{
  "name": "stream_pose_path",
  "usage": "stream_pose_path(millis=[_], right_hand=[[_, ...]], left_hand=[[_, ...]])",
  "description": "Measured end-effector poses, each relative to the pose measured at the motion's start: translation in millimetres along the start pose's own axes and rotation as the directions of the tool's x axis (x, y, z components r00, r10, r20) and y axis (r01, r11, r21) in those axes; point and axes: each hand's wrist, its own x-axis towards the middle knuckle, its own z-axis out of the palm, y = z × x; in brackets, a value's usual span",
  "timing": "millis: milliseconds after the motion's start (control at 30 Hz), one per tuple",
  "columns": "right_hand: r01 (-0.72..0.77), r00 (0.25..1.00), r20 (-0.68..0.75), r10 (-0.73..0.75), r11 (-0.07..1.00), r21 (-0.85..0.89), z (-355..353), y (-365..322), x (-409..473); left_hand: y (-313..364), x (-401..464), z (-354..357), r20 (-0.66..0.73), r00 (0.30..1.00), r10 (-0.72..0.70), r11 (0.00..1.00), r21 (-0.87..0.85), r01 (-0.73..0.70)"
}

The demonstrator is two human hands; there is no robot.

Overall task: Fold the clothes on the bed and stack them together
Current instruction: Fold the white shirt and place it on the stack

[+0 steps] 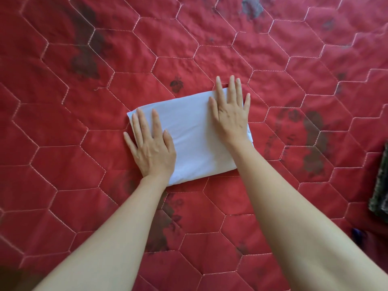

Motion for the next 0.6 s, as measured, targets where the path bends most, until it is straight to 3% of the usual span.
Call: stream_pose_path(millis=[200,300,500,600], right_hand=[[-0.061,0.997,-0.035,0.069,0.981,0.185,-14.3,19.5,-40.4],[-0.043,0.998,-0.032,0.05,0.978,0.205,-15.0,32.8,-66.9],[-0.109,0.994,0.062,0.094,0.946,0.307,-17.0,37.0,-81.4],[-0.145,0.989,0.091,0.118,0.912,0.384,-17.1,35.8,-88.8]], left_hand=[[-8.0,-17.5,-21.0,0.027,0.983,-0.18,0.975,-0.13,0.182],[-9.8,-30.1,-33.2,0.049,0.986,-0.157,0.963,-0.212,0.164],[-7.0,-21.3,-44.5,0.249,0.917,-0.311,0.877,-0.296,0.378],[-11.0,-18.7,-45.8,0.281,0.921,-0.269,0.9,-0.266,0.344]])
